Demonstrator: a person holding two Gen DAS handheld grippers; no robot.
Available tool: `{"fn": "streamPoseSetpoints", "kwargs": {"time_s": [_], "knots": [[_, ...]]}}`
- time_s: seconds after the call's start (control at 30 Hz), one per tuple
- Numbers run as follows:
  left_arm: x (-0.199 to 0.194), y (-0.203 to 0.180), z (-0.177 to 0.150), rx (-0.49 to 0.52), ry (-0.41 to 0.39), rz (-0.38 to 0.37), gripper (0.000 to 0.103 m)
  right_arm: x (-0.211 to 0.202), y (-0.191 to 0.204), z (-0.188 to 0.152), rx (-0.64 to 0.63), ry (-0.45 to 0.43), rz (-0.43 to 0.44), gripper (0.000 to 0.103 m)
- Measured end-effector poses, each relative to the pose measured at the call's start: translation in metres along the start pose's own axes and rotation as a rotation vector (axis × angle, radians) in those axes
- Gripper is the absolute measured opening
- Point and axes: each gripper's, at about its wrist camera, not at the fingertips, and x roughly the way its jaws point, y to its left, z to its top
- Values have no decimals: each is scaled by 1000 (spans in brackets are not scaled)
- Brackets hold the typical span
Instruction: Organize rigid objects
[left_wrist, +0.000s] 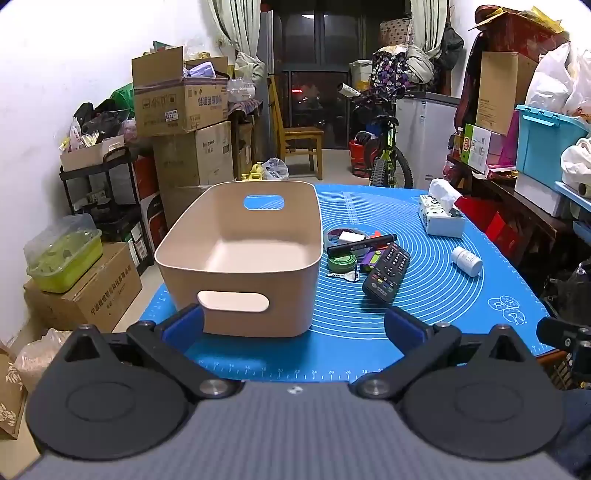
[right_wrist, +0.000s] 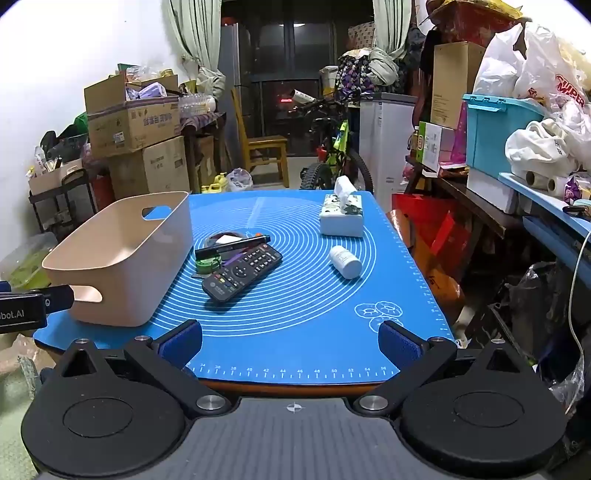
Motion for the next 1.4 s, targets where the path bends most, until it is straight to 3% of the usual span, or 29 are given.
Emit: {"fn": "streamPoseSetpoints", "kwargs": {"time_s": [1.4], "knots": [[-3,-9,1,35,-6,-7,102,-10,-3,3,2,-34,4,101]]}}
